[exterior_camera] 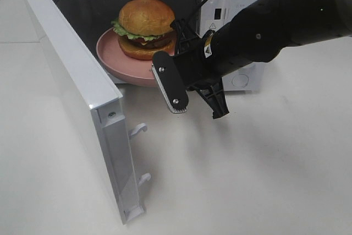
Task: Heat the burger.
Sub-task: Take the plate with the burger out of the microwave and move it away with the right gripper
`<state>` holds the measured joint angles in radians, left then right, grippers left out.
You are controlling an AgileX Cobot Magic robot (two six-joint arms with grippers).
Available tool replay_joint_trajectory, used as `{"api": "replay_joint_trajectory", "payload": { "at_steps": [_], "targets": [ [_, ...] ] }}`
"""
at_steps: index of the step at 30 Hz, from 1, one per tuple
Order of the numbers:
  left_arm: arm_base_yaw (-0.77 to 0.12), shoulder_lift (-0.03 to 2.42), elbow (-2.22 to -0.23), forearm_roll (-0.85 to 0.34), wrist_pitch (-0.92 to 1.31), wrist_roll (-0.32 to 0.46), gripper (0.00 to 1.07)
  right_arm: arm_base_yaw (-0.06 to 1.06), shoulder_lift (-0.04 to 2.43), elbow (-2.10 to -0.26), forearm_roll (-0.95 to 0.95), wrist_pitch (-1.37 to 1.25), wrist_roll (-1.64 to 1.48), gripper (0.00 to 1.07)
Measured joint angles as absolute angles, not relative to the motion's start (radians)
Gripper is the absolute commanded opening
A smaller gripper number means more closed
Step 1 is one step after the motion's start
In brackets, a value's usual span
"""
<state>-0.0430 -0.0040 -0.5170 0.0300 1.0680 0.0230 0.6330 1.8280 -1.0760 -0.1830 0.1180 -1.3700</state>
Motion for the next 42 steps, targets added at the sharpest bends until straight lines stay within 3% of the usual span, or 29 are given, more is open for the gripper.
{"api": "replay_joint_trajectory", "payload": {
  "at_steps": [12,42],
  "targets": [
    [-0.043,-0.004,-0.517,0.030,1.068,0.023,1.00,0.633,1.768,-1.063,-0.134,0.197,-1.421,0.00],
    [-0.043,-0.004,-0.517,0.030,1.068,0.023,1.00,0.621,1.423,-0.734,-0.124,0.213,-1.341,0.00]
  ]
}}
